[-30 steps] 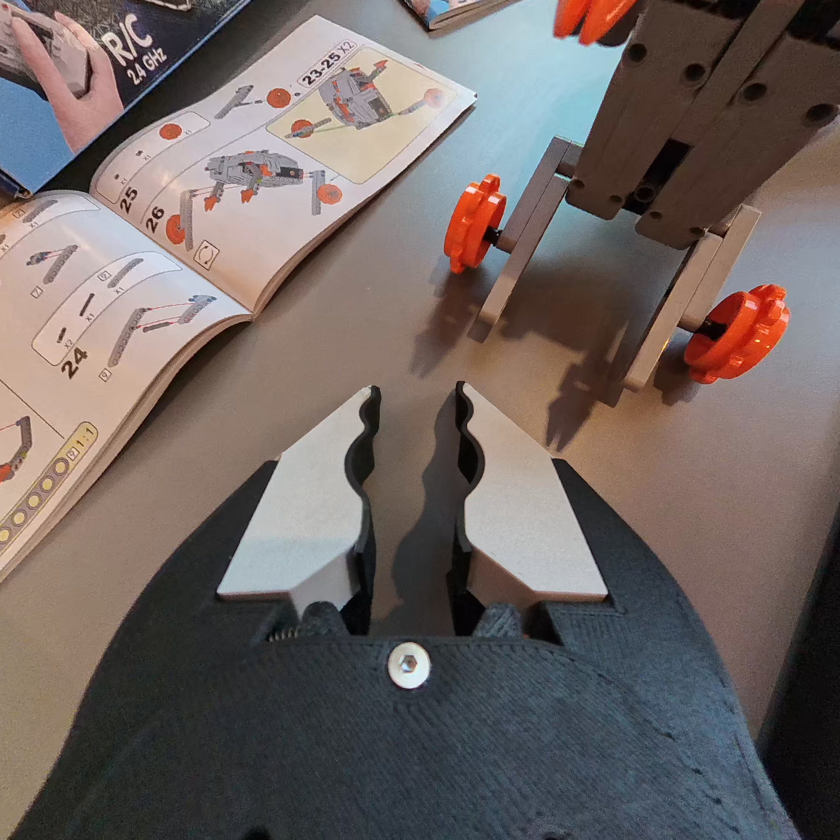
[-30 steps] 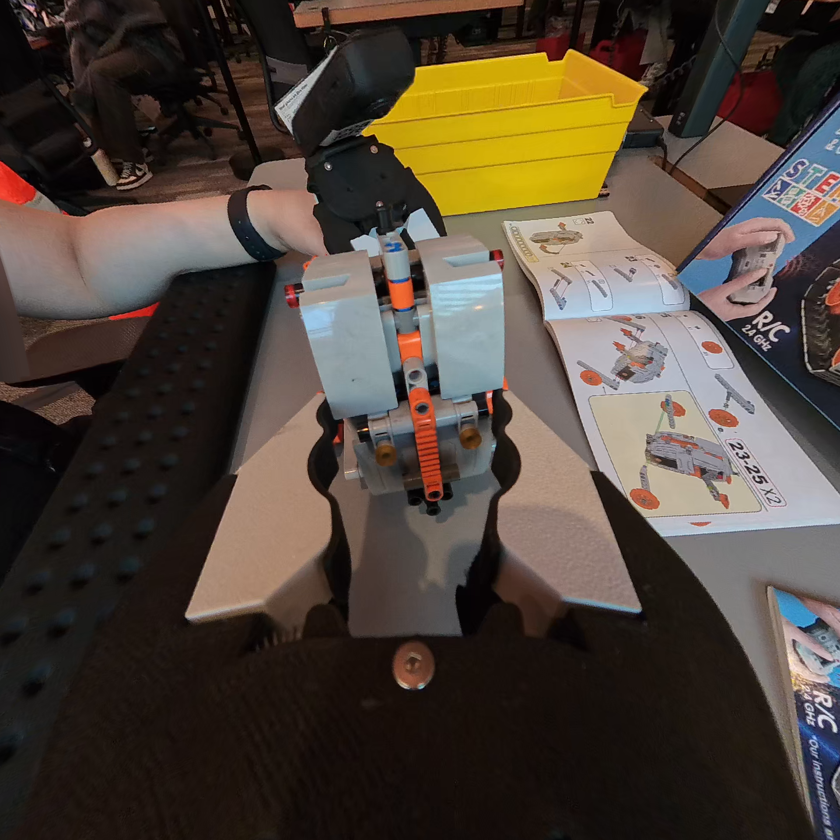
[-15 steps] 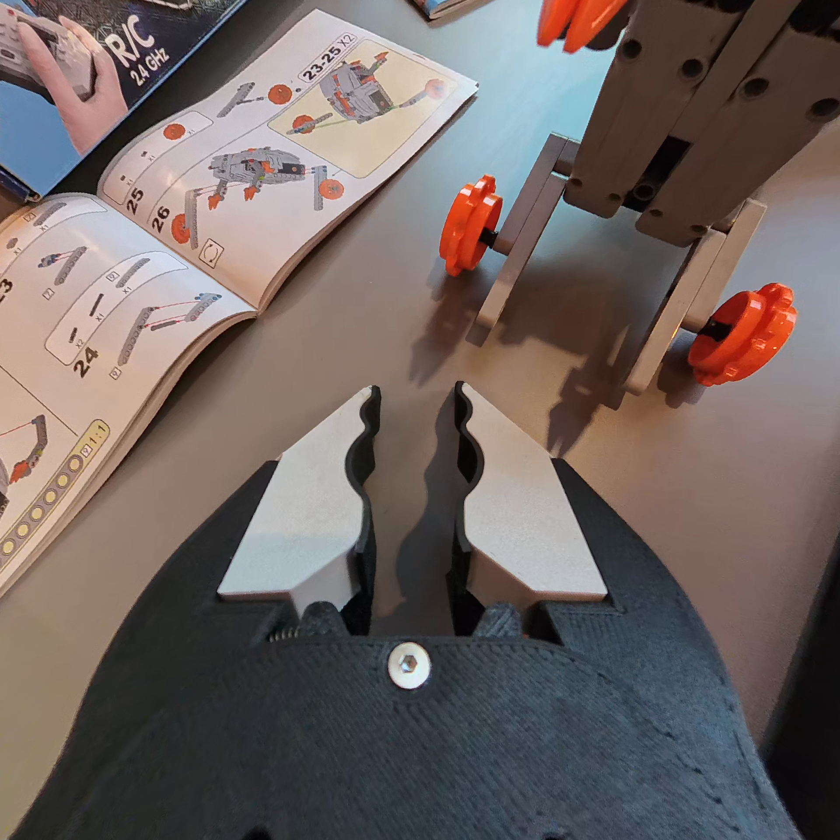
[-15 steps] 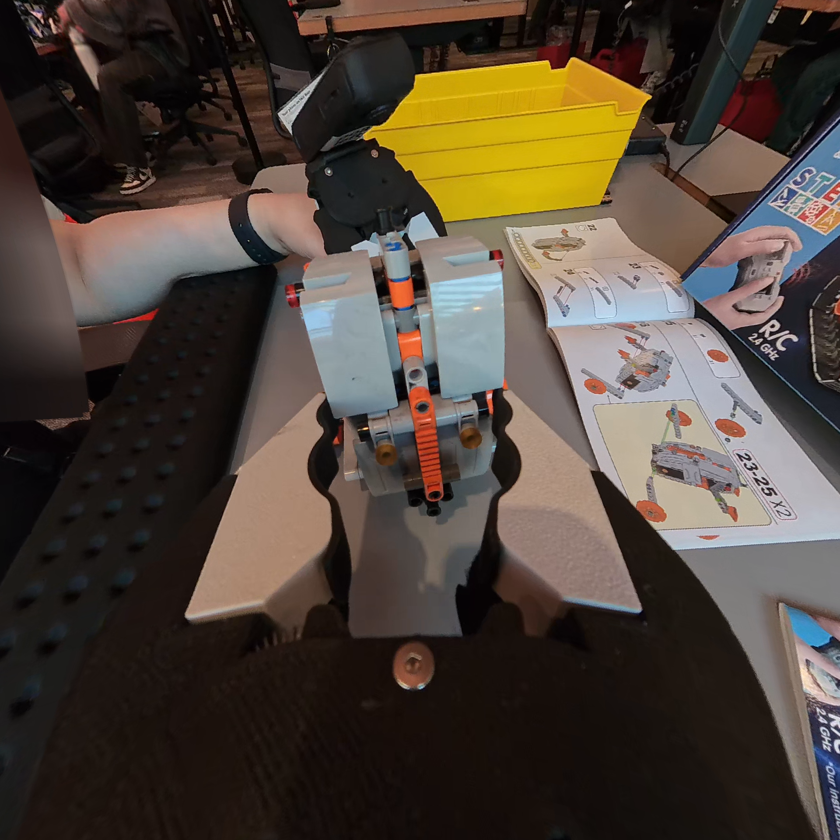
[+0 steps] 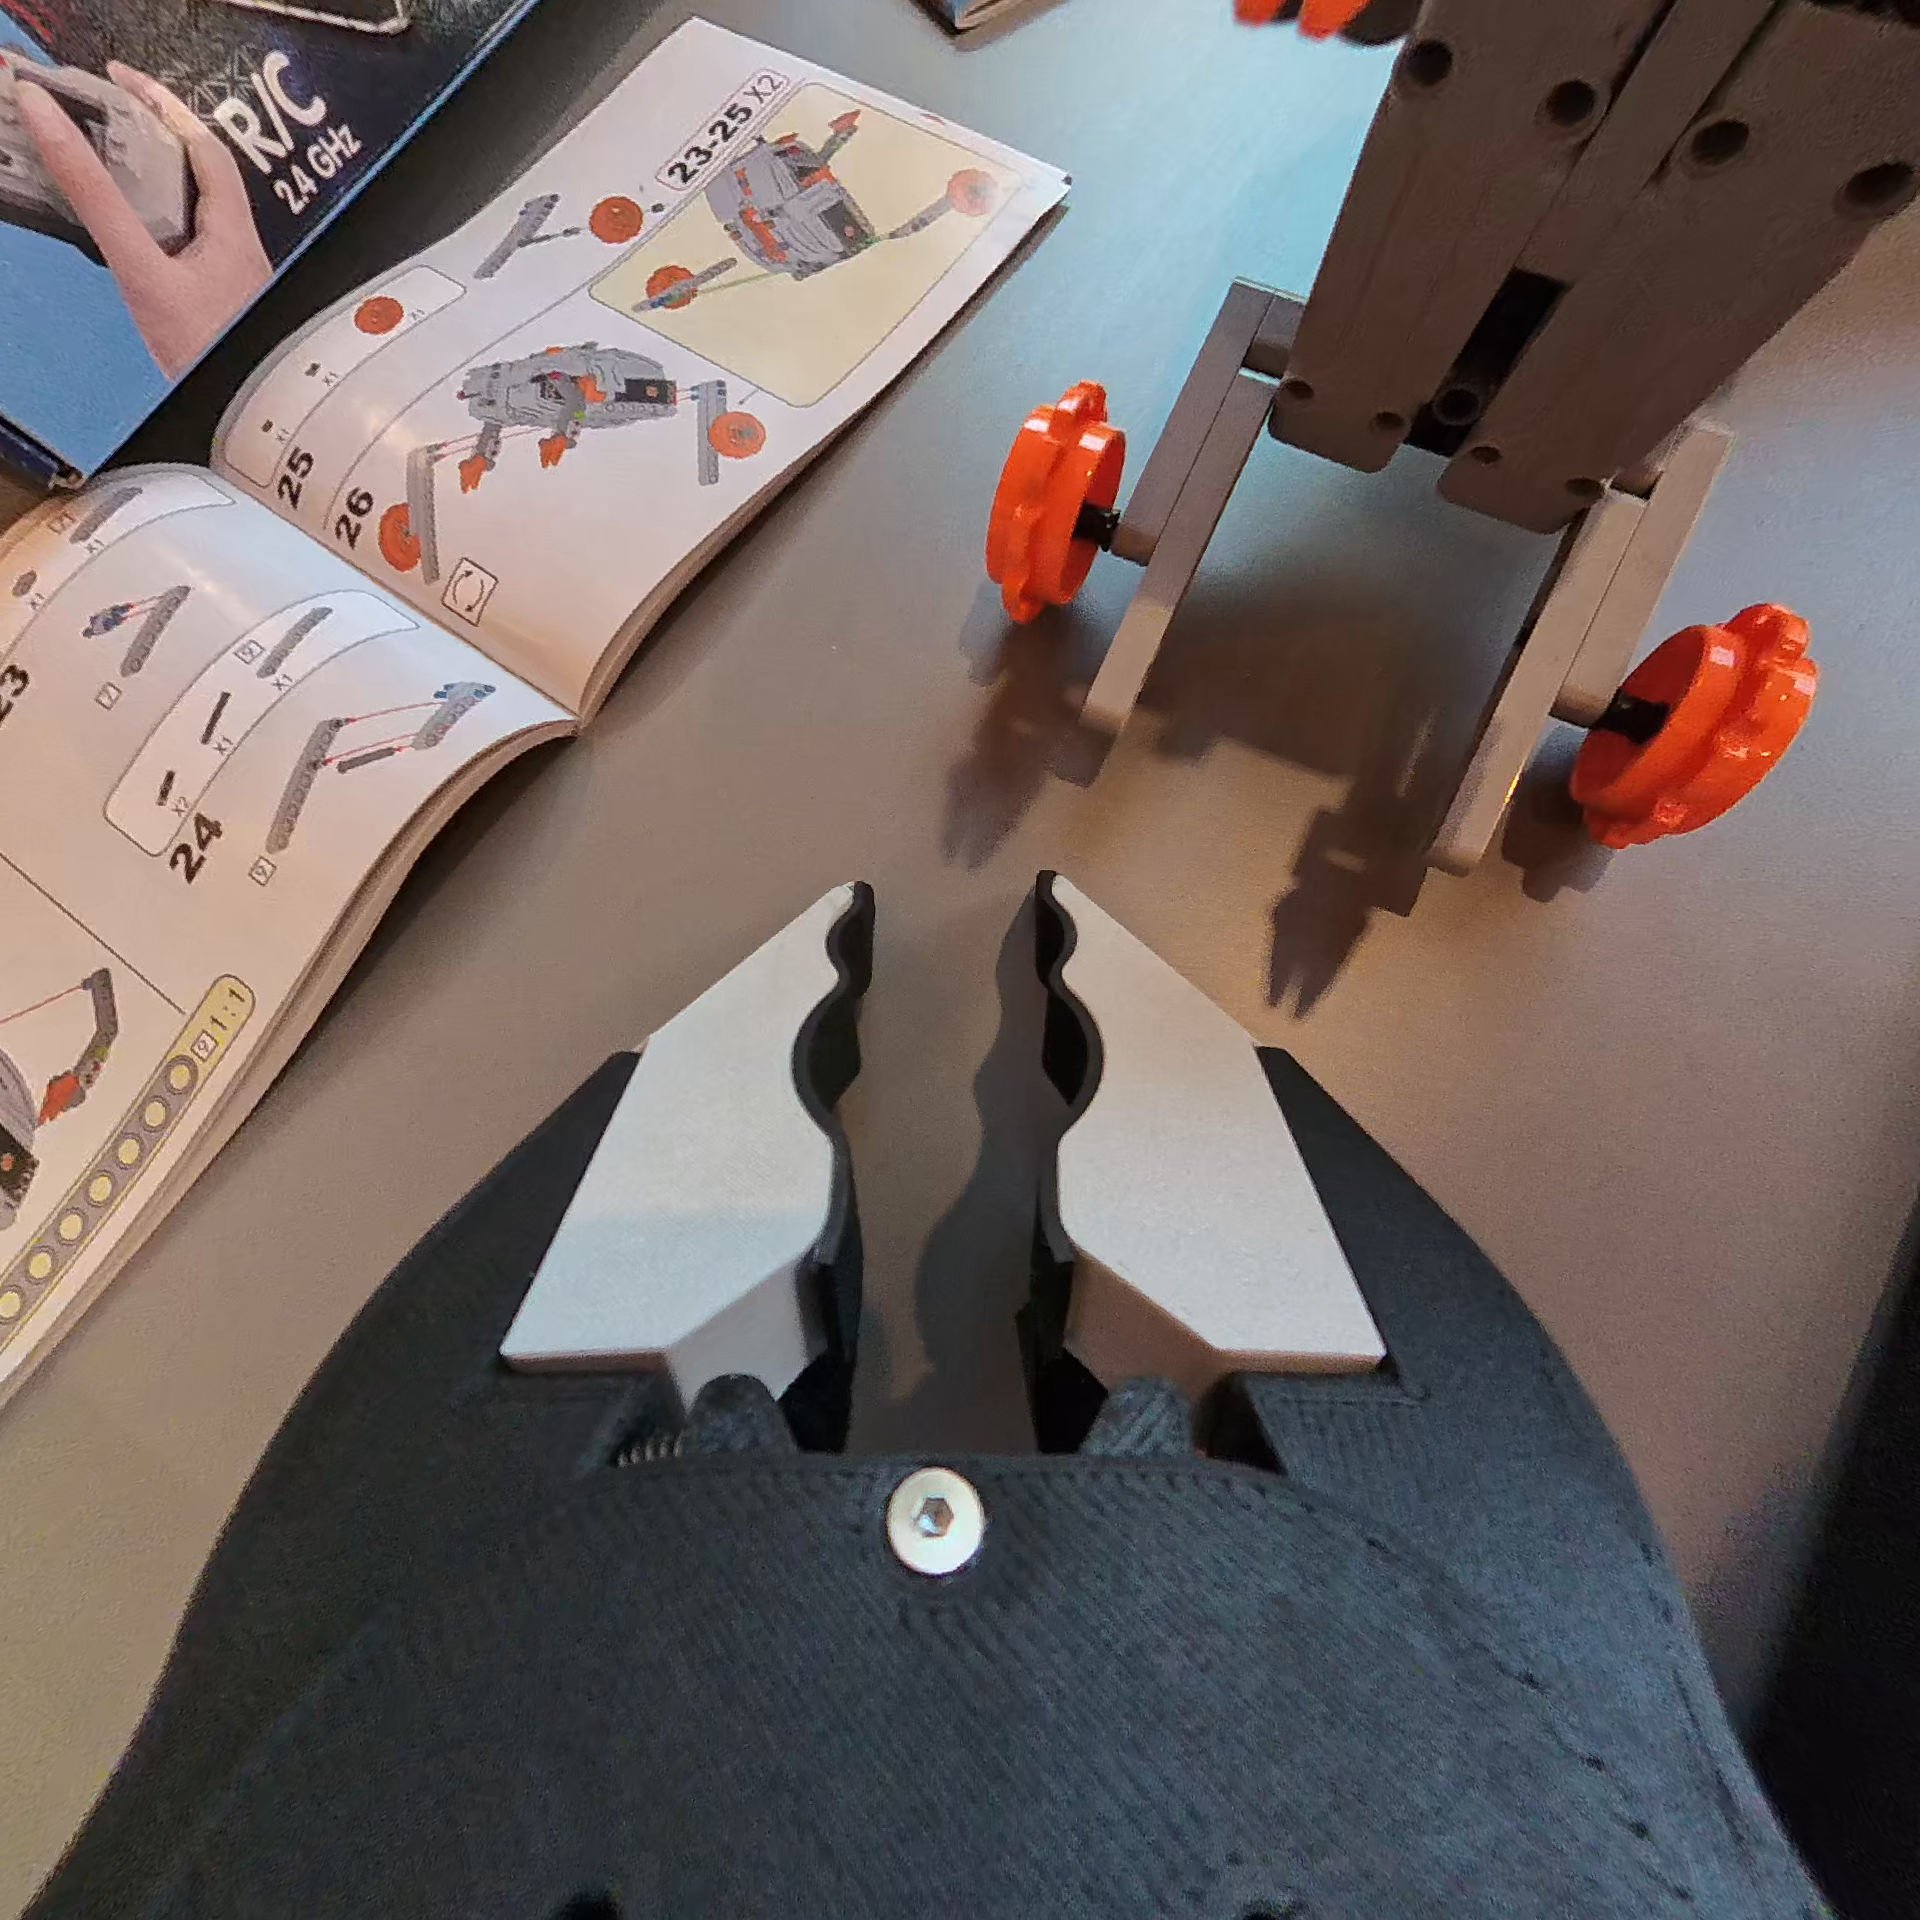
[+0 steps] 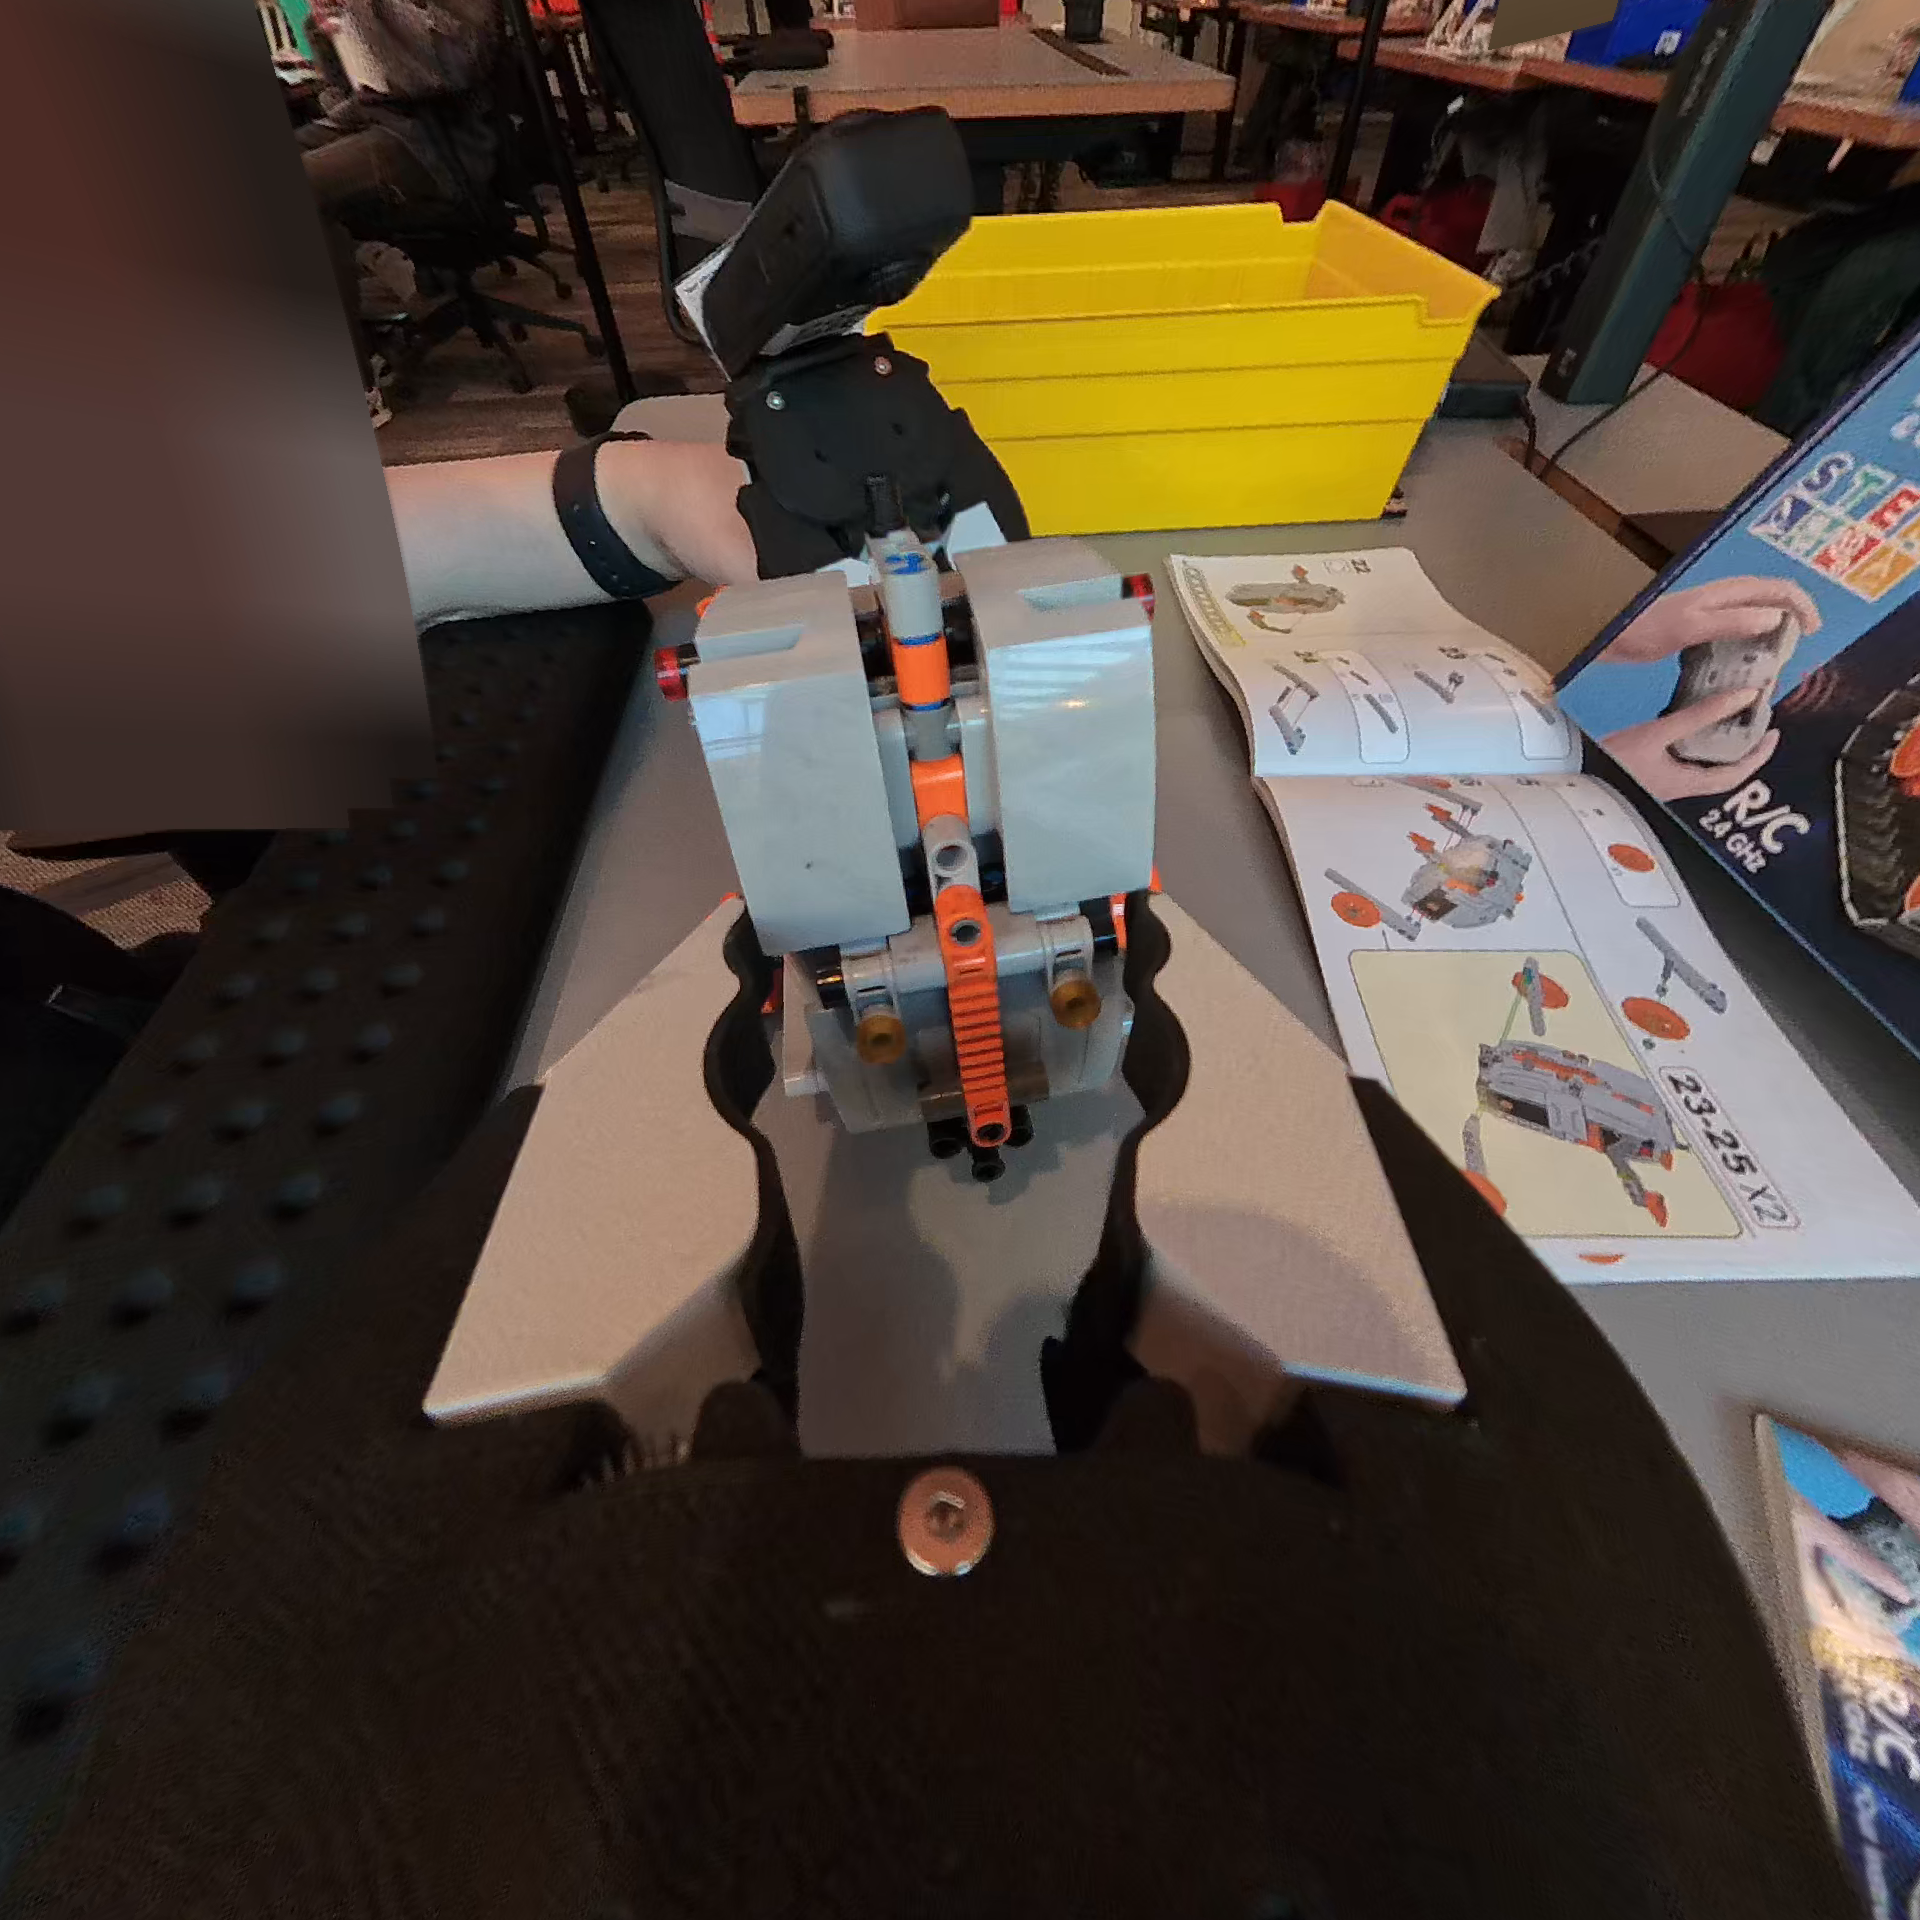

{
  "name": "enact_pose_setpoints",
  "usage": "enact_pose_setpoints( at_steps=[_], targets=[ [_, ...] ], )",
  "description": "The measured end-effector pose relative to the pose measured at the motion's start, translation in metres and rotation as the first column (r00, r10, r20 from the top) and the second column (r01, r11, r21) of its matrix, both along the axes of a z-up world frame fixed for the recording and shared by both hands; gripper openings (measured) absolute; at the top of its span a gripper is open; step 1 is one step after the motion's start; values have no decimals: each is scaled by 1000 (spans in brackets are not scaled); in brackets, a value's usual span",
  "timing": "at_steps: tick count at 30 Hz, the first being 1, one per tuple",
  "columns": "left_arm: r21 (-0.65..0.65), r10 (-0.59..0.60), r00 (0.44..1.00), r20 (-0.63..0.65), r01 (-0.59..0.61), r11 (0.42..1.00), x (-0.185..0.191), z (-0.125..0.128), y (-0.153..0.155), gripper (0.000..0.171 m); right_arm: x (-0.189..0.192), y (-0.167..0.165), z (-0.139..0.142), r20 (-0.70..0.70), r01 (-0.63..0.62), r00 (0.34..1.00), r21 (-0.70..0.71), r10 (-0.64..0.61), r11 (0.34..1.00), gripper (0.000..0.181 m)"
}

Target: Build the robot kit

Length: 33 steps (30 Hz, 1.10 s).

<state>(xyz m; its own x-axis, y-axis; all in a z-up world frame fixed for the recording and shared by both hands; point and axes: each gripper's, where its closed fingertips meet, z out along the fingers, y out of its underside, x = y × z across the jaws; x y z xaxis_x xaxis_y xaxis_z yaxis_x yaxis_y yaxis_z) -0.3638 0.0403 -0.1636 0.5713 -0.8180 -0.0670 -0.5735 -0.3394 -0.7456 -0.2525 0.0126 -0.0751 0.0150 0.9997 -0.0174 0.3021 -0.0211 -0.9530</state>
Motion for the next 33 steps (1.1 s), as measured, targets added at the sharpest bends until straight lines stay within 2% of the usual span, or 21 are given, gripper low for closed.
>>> enact_pose_setpoints(
  at_steps=[9,21,28,33],
  targets=[
    [10,-40,999,-26,40,999,5,0,-5,29,-5,-28,10,-16,-108,993,241,115,964,67],
    [8,-46,999,-24,46,999,4,0,-7,30,-3,-54,16,35,-126,991,515,126,848,67],
    [11,-37,999,-25,37,999,1,0,-5,32,-2,-54,3,113,-143,989,582,95,800,66],
    [8,-36,999,-21,36,999,1,0,-5,32,-4,-53,3,98,-134,991,550,96,824,65]
  ],
)
